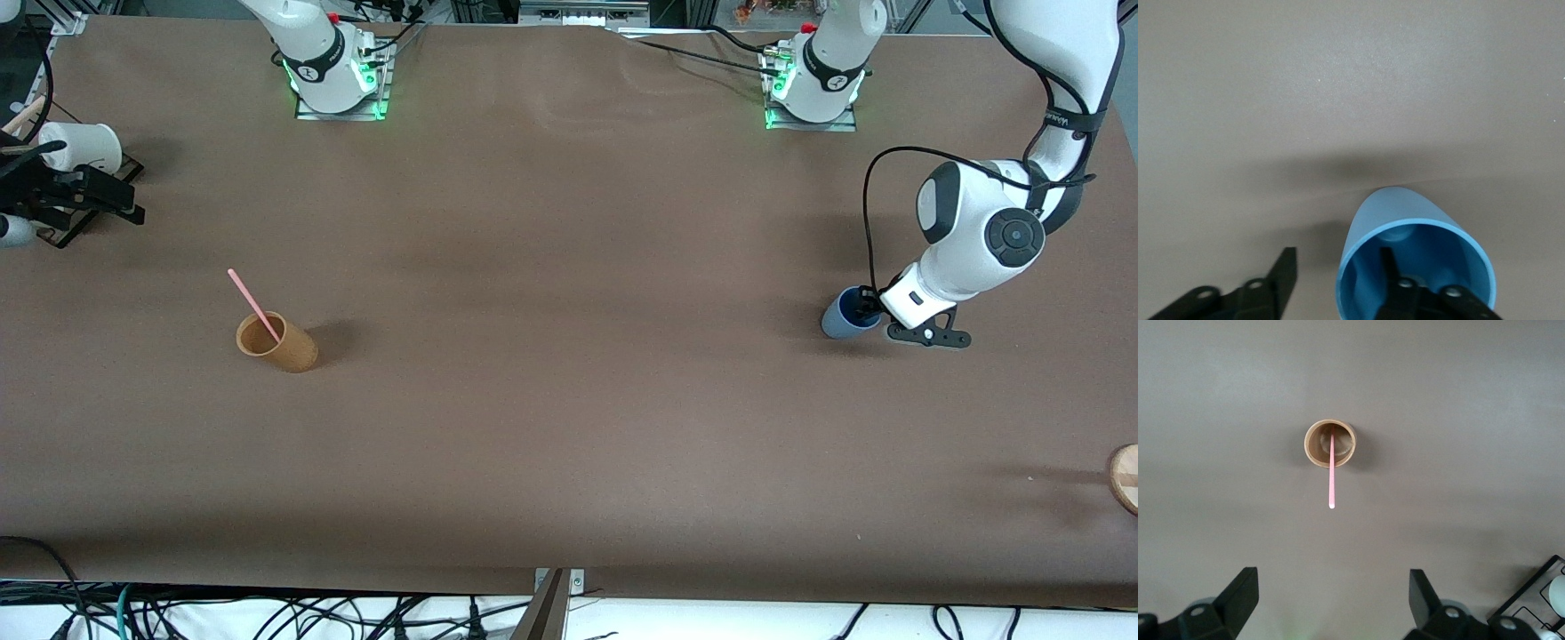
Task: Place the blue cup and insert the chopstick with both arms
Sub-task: 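Close the left gripper on the blue cup rim and lift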
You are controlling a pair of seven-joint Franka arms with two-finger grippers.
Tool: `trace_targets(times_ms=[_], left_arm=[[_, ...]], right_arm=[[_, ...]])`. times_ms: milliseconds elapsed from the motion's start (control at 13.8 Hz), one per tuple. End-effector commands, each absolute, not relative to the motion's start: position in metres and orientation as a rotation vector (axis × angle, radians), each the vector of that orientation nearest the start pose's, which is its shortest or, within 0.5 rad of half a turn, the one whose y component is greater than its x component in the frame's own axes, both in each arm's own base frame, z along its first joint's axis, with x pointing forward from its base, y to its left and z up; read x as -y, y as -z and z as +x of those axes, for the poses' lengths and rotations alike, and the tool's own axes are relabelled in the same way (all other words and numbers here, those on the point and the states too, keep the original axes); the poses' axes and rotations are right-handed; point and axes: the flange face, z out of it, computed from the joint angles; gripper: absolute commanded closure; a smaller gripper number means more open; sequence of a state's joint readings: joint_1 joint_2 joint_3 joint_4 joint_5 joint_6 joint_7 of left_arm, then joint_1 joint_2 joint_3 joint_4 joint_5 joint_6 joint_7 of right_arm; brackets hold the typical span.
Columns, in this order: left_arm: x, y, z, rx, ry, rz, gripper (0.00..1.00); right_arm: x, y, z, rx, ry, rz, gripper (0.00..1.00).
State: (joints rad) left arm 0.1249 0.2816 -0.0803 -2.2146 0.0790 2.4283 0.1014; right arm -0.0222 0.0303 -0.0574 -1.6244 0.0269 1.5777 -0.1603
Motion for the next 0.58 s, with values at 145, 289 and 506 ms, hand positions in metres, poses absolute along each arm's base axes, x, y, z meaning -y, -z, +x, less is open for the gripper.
trace_targets(times_ms=[145,289,506], left_arm=[[-0.026,-0.249,0.54,-0.186,-0.087,-3.104,1.0],[-0.026,-0.25,0.54,-0.188,-0.092,-3.104,1.0],[-0.024,-0.275,0.548,-0.18,-0.08,-3.103,1.0]], right_arm=[[0.042,-0.584,0.555,0.133,-0.119,-3.097,0.0],[0.042,-0.584,0.555,0.133,-0.119,-3.097,0.0],[0.042,-0.584,0.555,0.133,-0.119,-3.097,0.0]])
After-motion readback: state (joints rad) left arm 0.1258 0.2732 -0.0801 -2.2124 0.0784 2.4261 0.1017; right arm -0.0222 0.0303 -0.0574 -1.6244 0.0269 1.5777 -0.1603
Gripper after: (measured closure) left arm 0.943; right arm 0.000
